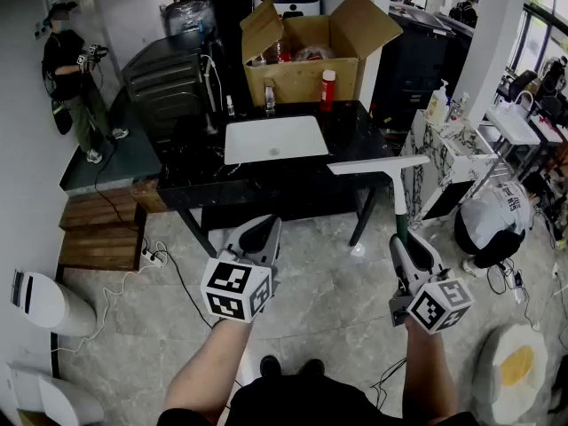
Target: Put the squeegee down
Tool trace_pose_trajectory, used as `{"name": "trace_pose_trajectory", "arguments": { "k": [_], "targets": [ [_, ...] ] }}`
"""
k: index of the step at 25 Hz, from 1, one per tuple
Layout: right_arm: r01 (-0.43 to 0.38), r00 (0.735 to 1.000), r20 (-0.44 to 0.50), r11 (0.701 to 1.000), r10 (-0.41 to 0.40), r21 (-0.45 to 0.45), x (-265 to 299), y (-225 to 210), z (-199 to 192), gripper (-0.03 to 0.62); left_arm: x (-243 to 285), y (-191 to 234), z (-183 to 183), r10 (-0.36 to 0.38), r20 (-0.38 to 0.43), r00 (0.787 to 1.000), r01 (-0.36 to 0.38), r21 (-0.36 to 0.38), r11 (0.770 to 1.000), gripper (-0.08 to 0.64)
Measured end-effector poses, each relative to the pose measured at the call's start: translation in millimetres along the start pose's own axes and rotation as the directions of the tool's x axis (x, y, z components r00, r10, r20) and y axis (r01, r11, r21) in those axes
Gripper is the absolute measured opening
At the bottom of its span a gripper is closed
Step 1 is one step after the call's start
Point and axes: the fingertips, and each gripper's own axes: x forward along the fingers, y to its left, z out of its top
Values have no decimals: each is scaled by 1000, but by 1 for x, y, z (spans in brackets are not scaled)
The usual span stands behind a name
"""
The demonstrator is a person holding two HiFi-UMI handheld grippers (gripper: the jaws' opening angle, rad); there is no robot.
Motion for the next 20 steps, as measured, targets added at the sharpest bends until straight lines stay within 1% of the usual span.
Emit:
{"name": "trace_pose_trajectory", "arguments": {
  "k": [4,7,13,16,20],
  "targets": [
    [-7,1000,-12,1000,6,-13,2,-1,-7,98,2,0,-7,12,-13,1000,-12,9,1000,9],
    [-25,999,-20,1000,25,-1,1,0,-13,98,3,-6,-9,7,-21,1000,-7,13,1000,9],
    [-54,999,0,995,54,87,-10,-16,-10,98,6,-30,-13,-34,-37,999,34,11,999,9],
    [-65,998,3,994,65,86,-18,-21,-6,98,9,-47,-15,-75,-47,996,75,-7,997,9],
    [-69,998,-1,994,70,86,-35,-31,-9,98,17,-76,-16,-118,-40,992,118,-6,993,9]
  ]
}}
